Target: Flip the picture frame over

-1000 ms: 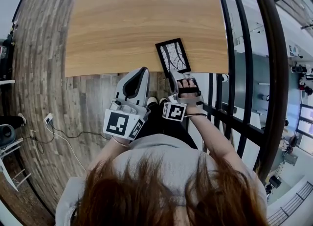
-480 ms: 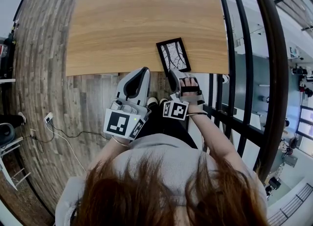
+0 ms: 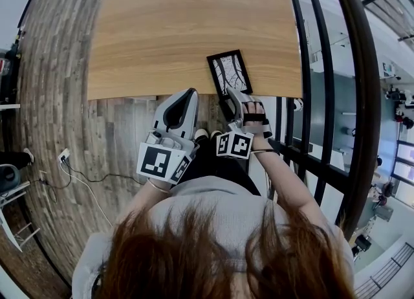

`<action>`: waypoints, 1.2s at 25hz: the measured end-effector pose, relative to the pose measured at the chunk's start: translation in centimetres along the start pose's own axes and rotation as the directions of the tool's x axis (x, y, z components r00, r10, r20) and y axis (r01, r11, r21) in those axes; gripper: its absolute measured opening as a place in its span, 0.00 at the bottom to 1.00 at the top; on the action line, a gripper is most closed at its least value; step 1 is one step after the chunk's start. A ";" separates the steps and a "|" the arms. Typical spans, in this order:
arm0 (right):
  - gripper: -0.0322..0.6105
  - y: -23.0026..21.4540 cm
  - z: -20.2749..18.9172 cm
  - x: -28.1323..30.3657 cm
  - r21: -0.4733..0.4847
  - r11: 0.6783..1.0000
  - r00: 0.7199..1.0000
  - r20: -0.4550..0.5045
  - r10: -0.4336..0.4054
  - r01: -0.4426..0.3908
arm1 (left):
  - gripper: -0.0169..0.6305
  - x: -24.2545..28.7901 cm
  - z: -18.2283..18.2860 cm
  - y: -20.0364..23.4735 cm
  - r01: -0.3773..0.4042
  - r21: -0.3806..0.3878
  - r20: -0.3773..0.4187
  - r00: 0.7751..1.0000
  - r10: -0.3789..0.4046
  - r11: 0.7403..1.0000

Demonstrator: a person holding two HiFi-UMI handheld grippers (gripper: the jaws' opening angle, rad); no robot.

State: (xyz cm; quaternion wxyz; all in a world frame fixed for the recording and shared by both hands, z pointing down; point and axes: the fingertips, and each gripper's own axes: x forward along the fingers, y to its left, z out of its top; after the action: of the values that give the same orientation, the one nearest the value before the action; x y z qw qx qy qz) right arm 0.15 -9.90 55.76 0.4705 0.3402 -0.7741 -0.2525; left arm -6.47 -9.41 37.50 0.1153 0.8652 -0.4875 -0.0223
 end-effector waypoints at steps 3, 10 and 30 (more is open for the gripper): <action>0.42 0.5 0.0 -0.1 0.021 0.999 1.000 0.005 0.024 -0.025 | 0.04 0.0 0.0 0.0 0.000 -0.002 -0.002 1.000 0.000 1.000; 0.42 -1.0 0.4 -1.7 0.093 0.995 0.999 0.034 -0.038 0.035 | 0.04 -0.1 0.0 -0.1 -0.002 -0.001 0.000 1.000 0.002 1.000; 0.42 -16.1 6.4 -13.2 0.844 0.535 0.843 0.310 -0.439 -0.032 | 0.04 0.5 3.0 -2.5 0.053 0.038 0.070 0.996 -0.055 0.998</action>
State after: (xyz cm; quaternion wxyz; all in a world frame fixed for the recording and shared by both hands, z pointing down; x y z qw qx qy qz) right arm 3.41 -9.67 34.18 0.0103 0.5352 -0.8447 0.0064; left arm -4.61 -9.11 34.10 0.0816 0.8787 -0.4680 -0.0474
